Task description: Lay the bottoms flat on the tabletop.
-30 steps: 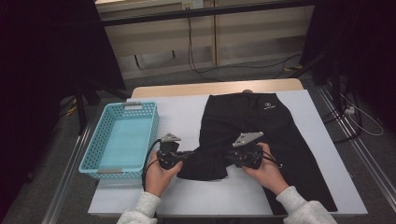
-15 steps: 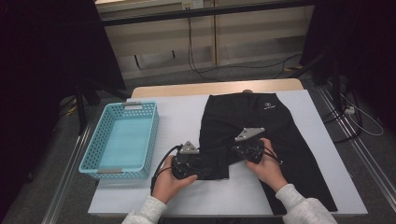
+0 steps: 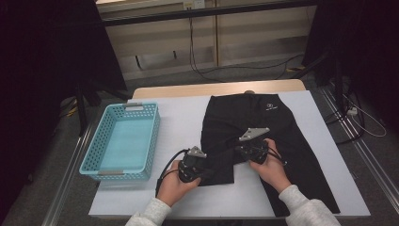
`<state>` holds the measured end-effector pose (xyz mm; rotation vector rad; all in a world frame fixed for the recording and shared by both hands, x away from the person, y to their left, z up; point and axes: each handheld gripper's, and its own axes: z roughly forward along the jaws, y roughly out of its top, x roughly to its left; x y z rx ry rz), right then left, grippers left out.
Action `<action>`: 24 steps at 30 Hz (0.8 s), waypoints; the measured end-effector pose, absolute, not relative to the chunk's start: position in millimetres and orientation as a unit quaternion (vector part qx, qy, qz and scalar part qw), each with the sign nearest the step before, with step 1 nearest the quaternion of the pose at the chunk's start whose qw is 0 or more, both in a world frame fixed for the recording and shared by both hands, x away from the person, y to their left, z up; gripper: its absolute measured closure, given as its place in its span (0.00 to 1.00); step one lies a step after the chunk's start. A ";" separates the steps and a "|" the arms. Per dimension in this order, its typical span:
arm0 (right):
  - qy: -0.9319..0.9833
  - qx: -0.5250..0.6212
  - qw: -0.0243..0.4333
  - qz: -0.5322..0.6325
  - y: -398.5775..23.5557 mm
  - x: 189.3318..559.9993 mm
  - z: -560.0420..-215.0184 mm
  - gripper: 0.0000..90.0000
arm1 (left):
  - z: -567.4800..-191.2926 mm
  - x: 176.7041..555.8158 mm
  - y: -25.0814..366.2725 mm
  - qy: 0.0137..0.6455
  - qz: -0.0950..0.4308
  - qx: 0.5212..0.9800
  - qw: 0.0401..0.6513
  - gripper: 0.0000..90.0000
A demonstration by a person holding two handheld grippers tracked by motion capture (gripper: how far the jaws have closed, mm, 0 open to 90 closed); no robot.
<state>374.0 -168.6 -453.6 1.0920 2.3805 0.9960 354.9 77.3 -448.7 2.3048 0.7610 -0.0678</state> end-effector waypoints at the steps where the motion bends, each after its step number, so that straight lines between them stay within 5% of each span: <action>1: 0.838 0.384 0.167 0.351 -168.7 374.1 -453.7 1.00 | -448.8 355.0 77.0 0.298 -0.030 0.888 0.349 1.00; 17: 0.840 0.366 0.170 0.363 -169.5 369.5 -447.4 1.00 | -435.3 368.8 107.3 0.342 -0.020 0.850 0.400 1.00; 21: 0.838 0.372 0.166 0.363 -172.1 370.0 -448.8 1.00 | -436.9 359.9 99.2 0.297 0.022 0.874 0.384 0.70; 24: 0.839 0.370 0.166 0.364 -171.6 368.0 -448.5 1.00 | -441.5 354.0 94.1 0.282 0.014 0.885 0.370 0.68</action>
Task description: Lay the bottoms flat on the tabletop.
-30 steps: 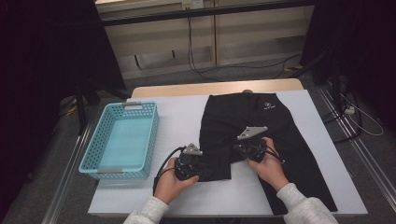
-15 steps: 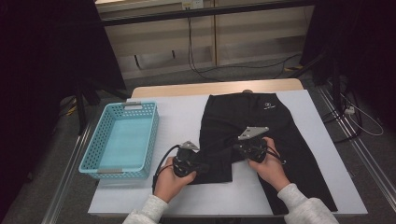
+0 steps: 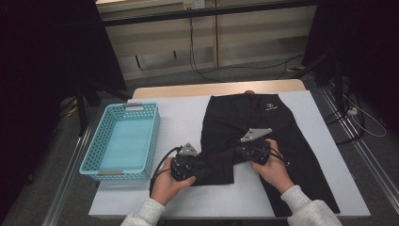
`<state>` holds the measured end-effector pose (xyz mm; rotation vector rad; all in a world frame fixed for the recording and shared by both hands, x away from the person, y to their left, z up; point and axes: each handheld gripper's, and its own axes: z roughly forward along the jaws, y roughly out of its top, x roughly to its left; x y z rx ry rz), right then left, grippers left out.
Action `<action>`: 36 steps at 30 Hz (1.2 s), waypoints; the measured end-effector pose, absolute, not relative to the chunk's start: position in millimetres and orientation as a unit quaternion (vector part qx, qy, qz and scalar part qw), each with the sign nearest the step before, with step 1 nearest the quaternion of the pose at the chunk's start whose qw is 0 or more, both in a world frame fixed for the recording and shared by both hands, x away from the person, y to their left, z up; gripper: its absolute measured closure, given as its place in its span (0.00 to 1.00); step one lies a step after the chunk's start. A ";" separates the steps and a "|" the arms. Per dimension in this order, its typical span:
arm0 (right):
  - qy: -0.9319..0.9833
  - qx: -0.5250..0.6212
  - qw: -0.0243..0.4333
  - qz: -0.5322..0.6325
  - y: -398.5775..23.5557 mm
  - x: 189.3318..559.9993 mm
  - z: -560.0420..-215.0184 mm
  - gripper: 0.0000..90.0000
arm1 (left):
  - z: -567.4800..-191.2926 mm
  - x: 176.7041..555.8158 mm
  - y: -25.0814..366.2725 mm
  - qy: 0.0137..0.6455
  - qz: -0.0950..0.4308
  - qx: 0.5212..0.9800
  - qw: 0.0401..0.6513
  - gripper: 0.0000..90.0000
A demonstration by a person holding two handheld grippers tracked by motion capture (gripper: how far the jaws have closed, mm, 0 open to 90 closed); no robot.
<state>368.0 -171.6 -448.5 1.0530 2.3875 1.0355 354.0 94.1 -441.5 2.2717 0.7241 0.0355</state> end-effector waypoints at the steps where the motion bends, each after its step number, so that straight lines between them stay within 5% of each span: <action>1: 0.839 0.368 0.167 0.363 -171.3 367.7 -448.4 1.00 | -444.2 351.4 90.9 0.274 0.011 0.891 0.361 0.68; 5: 0.840 0.368 0.165 0.362 -170.6 367.8 -449.6 1.00 | -445.8 346.4 83.5 0.271 0.002 0.896 0.352 0.69; 12: 0.841 0.366 0.164 0.363 -168.9 366.9 -450.7 1.00 | -448.5 343.3 75.7 0.276 -0.010 0.897 0.346 1.00; 36: 0.855 0.343 0.148 0.359 -167.0 359.3 -447.2 0.99 | -432.8 377.6 125.8 0.394 -0.044 0.818 0.416 1.00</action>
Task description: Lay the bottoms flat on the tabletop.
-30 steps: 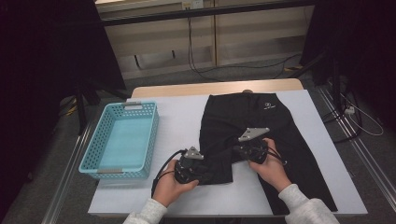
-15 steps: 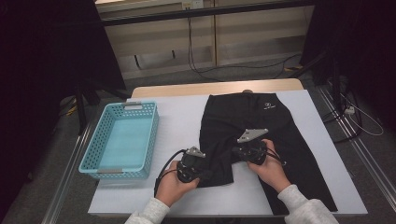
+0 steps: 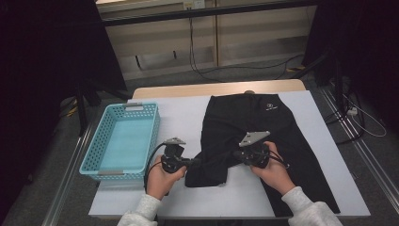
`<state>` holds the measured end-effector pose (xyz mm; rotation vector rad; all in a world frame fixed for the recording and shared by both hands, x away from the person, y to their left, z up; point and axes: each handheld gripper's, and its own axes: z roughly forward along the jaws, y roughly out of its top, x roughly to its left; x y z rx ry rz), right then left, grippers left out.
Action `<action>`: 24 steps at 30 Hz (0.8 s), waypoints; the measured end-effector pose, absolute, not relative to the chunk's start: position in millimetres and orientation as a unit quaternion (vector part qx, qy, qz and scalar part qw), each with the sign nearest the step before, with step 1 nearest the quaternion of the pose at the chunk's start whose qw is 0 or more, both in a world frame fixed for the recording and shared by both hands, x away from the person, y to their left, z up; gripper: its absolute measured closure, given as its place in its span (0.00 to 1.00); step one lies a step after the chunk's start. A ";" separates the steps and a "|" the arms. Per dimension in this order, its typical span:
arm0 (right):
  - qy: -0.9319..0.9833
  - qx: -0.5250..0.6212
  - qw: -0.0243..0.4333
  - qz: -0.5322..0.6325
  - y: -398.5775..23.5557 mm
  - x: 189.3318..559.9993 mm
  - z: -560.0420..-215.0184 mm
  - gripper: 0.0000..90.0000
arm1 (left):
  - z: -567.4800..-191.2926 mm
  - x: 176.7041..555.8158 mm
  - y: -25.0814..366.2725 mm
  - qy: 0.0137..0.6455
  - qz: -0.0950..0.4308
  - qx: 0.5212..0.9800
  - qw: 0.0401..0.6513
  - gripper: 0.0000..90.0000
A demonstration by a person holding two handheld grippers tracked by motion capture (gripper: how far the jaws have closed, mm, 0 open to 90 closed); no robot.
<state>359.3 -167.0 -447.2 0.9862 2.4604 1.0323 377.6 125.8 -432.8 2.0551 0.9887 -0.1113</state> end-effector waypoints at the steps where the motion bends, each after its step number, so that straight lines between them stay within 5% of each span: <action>1: 0.855 0.345 0.148 0.359 -167.2 359.5 -447.3 0.99 | -433.0 379.8 128.9 0.400 -0.039 0.816 0.416 1.00; 15: 0.854 0.353 0.150 0.351 -170.6 362.2 -449.7 0.98 | -436.0 387.6 135.4 0.435 0.001 0.805 0.404 1.00; 24: 0.861 0.330 0.150 0.356 -162.5 345.3 -441.2 0.80 | -437.2 385.7 130.1 0.428 0.008 0.815 0.390 1.00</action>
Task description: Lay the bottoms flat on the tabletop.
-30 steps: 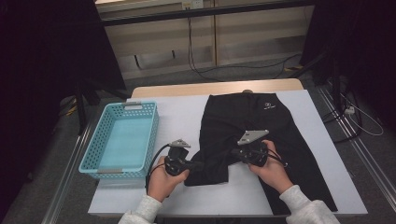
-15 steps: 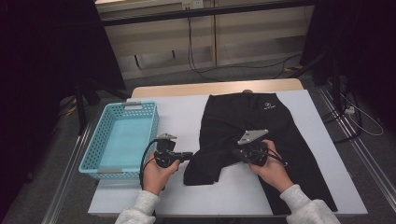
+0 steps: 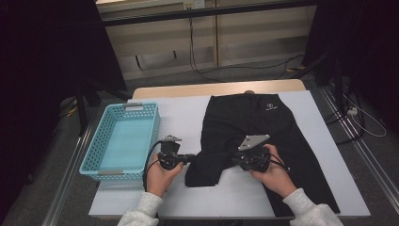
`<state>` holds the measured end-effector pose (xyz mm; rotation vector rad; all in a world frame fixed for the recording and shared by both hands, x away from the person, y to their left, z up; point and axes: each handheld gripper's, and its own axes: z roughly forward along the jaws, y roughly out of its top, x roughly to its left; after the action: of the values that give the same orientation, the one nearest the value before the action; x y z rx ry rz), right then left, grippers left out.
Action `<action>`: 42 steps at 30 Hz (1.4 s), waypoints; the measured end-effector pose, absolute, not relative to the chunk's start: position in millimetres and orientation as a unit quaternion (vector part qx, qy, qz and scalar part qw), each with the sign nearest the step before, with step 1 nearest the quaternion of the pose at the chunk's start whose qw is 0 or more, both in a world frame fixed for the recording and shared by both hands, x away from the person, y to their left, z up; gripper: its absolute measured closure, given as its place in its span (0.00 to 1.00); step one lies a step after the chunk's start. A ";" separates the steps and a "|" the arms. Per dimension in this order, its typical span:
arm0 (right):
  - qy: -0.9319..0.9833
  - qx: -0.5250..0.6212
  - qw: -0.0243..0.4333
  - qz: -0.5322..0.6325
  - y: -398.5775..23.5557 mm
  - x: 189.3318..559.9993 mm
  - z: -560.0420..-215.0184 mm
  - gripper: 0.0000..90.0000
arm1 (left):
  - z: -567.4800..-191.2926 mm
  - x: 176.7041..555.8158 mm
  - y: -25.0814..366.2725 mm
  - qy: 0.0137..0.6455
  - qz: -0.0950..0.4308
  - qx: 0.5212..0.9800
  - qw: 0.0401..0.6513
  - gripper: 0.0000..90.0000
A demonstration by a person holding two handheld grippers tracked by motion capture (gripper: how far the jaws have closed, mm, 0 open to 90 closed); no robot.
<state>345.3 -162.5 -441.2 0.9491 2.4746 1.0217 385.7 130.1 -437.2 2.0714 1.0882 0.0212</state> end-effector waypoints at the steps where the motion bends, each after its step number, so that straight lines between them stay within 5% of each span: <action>1: 0.861 0.330 0.151 0.356 -162.6 344.2 -440.3 0.80 | -436.9 385.2 130.2 0.426 0.010 0.817 0.389 1.00; 36: 0.878 0.271 0.094 0.384 -110.3 316.4 -448.9 0.50 | -433.9 376.8 118.4 0.408 0.007 0.826 0.388 1.00; 39: 0.880 0.274 0.100 0.375 -107.5 318.5 -454.3 0.57 | -433.6 376.7 118.2 0.406 0.006 0.827 0.388 1.00; 42: 0.877 0.287 0.109 0.370 -107.9 318.9 -455.9 0.88 | -432.6 375.8 118.7 0.406 0.008 0.826 0.392 1.00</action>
<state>318.9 -107.9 -455.9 0.8432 2.5782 1.0892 375.8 118.7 -432.6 2.0961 1.0304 0.0197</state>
